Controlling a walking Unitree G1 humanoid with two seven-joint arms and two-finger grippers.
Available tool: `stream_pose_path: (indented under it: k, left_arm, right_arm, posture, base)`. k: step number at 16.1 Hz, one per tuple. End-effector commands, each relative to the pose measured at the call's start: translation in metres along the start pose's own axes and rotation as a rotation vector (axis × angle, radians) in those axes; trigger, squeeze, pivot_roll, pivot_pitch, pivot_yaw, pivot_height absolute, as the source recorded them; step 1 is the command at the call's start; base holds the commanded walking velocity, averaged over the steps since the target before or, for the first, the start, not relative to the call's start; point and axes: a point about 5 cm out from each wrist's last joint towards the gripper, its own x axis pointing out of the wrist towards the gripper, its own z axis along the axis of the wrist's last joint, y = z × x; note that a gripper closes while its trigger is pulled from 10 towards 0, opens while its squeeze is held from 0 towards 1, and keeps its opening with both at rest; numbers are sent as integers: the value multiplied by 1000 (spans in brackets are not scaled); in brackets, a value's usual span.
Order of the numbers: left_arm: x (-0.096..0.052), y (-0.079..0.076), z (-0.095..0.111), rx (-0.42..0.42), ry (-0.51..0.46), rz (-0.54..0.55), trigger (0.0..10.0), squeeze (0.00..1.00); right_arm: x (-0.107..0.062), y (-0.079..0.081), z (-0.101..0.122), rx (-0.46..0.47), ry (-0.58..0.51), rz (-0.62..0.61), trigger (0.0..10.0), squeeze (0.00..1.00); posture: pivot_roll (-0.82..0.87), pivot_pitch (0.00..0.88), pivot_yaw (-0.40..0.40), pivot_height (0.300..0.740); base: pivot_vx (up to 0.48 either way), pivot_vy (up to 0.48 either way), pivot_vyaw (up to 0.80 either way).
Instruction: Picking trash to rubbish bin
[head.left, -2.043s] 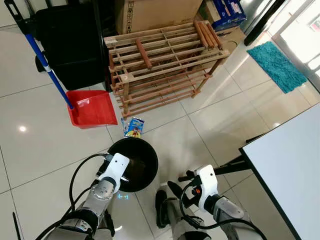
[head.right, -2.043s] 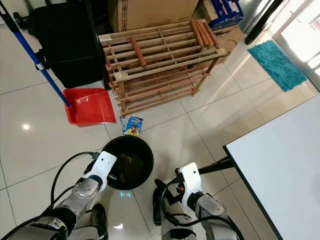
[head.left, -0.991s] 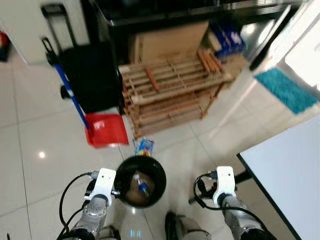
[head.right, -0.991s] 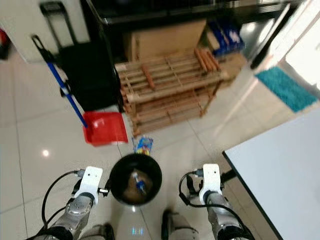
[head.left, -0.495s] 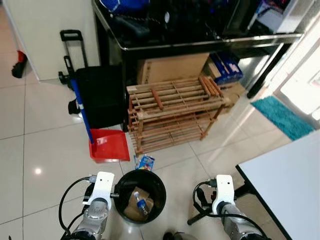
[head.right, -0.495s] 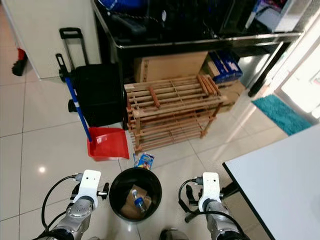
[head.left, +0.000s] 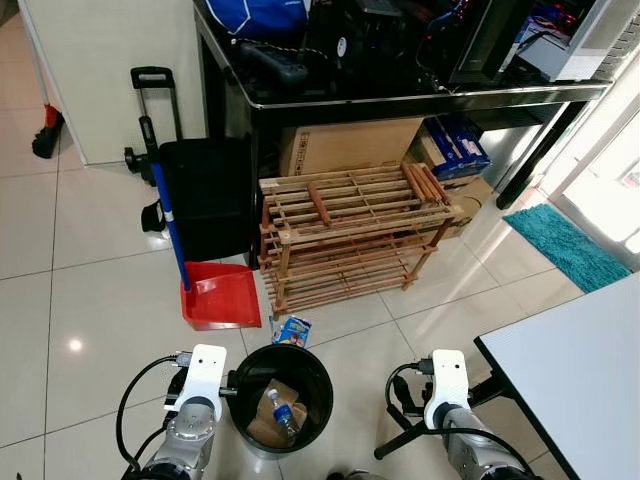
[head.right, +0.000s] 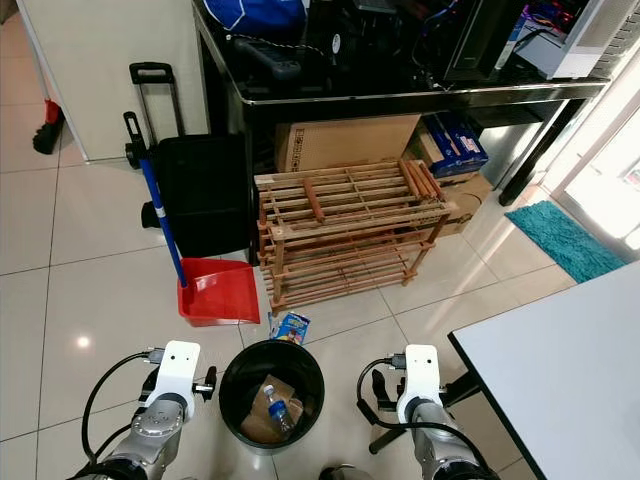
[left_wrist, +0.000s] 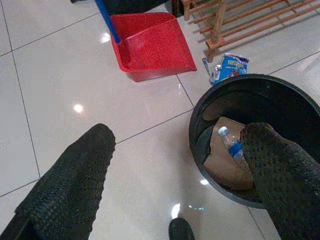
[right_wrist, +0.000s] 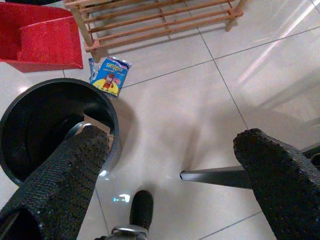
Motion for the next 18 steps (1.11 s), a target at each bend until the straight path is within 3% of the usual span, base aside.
stream_pose_path:
  k: [1,8,10,18]
  left_arm:
    - [-2,-5,-5,-8,23,-2,10000,0]
    - [-2,-5,-5,-9,24,1,10000,0]
    - [-4,-10,-9,51,26,-14,10000,0]
    - [-3,-10,-7,35,30,0,10000,0]
  right_arm:
    - [0,-4,0,6,11,-13,10000,0]
    - [0,-5,-1,6,14,-14,10000,0]
    - [-1,13,-15,-51,71,76,10000,0]
    - [0,12,-9,-86,65,79,10000,0]
  posture:
    - [-17,32,-137,740]
    - [-13,28,-139,740]
    - [1,1,-115,740]
    - [-1,21,-124,740]
  base:
    - [0,0,0]
    - [0,0,0]
    - [0,0,0]
    - [0,0,0]
